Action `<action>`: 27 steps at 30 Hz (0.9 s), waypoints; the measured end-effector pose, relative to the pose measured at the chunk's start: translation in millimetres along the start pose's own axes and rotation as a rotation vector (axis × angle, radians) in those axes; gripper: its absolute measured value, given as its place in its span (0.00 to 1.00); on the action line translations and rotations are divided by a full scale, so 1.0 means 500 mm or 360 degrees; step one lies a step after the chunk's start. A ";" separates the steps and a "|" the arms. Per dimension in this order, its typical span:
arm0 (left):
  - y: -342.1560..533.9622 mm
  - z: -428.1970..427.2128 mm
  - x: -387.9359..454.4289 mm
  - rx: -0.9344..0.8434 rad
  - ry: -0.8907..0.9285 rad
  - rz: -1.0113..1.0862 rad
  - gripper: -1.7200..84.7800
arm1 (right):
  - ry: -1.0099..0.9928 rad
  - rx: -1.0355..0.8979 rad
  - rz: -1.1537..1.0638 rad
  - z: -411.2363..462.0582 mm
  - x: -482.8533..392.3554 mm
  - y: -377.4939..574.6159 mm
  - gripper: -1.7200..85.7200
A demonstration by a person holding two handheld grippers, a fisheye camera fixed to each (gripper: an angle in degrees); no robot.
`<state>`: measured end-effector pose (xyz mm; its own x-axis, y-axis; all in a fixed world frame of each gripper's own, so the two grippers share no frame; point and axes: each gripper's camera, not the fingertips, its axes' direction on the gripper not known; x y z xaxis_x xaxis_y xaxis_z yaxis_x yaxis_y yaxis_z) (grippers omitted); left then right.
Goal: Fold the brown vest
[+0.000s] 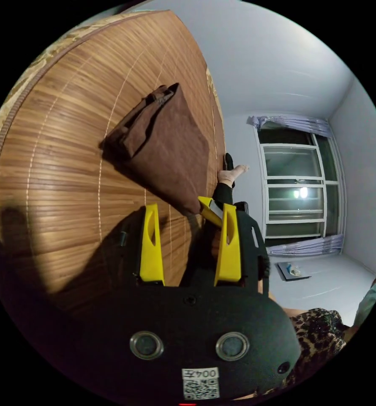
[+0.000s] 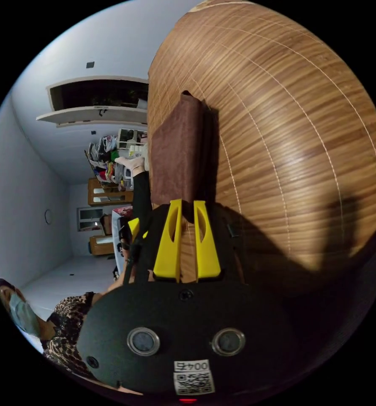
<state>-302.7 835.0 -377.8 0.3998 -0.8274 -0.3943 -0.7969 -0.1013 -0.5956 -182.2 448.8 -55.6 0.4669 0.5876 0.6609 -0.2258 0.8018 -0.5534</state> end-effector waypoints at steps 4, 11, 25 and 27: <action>0.013 -0.002 -0.028 0.0005 0.0067 -0.0086 0.24 | -0.0042 -0.0016 0.0028 -0.027 -0.018 0.057 0.08; 0.035 0.032 -0.052 -0.0059 0.0136 -0.0117 0.21 | -0.0091 -0.0039 0.0051 -0.064 -0.051 0.167 0.08; 0.073 0.041 -0.079 -0.0162 0.0352 -0.0127 0.11 | -0.0267 0.0079 0.0144 -0.127 -0.098 0.355 0.30; 0.080 0.045 -0.077 -0.0196 0.0351 -0.0103 0.11 | -0.0308 0.0078 0.0172 -0.120 -0.100 0.370 0.29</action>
<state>-339.6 875.4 -402.0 0.3542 -0.9162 -0.1876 -0.8273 -0.2134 -0.5197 -196.1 561.2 -221.3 0.2663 0.6767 0.6864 -0.3091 0.7345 -0.6042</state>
